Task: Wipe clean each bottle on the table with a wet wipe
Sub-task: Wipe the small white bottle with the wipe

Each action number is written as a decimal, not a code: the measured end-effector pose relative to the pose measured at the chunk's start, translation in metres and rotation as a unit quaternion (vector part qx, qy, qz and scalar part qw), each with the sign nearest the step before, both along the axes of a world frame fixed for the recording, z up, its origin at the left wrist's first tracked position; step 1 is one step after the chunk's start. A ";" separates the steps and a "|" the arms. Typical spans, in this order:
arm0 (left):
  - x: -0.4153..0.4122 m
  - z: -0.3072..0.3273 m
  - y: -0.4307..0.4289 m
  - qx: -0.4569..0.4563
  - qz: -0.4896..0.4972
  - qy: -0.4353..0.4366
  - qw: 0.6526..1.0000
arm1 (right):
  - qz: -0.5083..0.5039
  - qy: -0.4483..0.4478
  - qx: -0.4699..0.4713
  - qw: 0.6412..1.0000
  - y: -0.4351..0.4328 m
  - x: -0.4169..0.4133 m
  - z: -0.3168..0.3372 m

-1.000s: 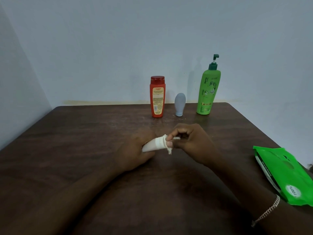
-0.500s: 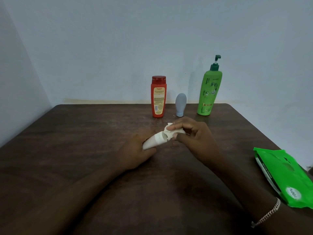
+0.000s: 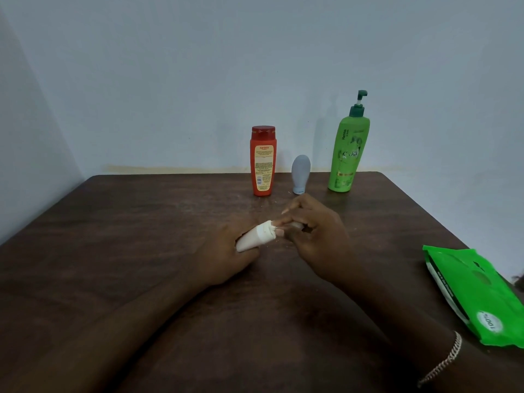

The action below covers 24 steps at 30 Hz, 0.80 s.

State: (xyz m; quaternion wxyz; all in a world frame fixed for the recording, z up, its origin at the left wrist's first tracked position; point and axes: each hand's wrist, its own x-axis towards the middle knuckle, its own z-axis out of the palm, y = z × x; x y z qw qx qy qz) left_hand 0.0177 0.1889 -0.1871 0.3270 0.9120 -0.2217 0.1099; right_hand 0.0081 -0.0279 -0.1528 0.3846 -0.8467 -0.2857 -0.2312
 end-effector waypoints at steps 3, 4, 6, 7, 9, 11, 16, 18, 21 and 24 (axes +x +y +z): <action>-0.005 0.003 -0.001 0.018 -0.021 -0.010 1.000 | 0.005 0.014 0.020 1.000 -0.002 0.001 0.003; -0.005 0.003 -0.002 0.014 -0.025 -0.011 1.000 | 0.005 0.032 0.037 0.999 -0.004 0.001 0.003; -0.002 0.001 0.000 -0.005 -0.020 -0.005 1.000 | 0.020 0.080 0.064 0.995 -0.005 -0.001 0.004; 0.000 0.001 0.001 -0.010 -0.020 -0.005 1.000 | 0.035 0.098 0.066 0.992 -0.005 -0.002 0.004; -0.001 0.000 0.004 0.003 -0.036 -0.012 0.999 | 0.059 0.116 0.063 0.989 -0.002 -0.002 0.003; -0.007 0.004 0.004 0.024 -0.061 -0.019 0.998 | 0.066 0.123 0.075 0.987 -0.003 0.000 0.002; -0.004 0.003 0.004 -0.002 -0.060 -0.014 0.998 | 0.057 0.154 0.052 0.985 -0.010 0.005 0.000; -0.001 -0.001 0.004 -0.009 -0.058 -0.021 0.998 | 0.076 0.151 0.049 0.984 -0.009 0.003 0.000; -0.003 0.002 0.004 0.017 -0.068 -0.021 0.997 | 0.079 0.155 0.062 0.983 -0.008 0.004 0.000; -0.003 0.003 0.006 0.029 -0.070 -0.012 0.997 | 0.066 0.174 0.063 0.981 -0.010 0.007 -0.004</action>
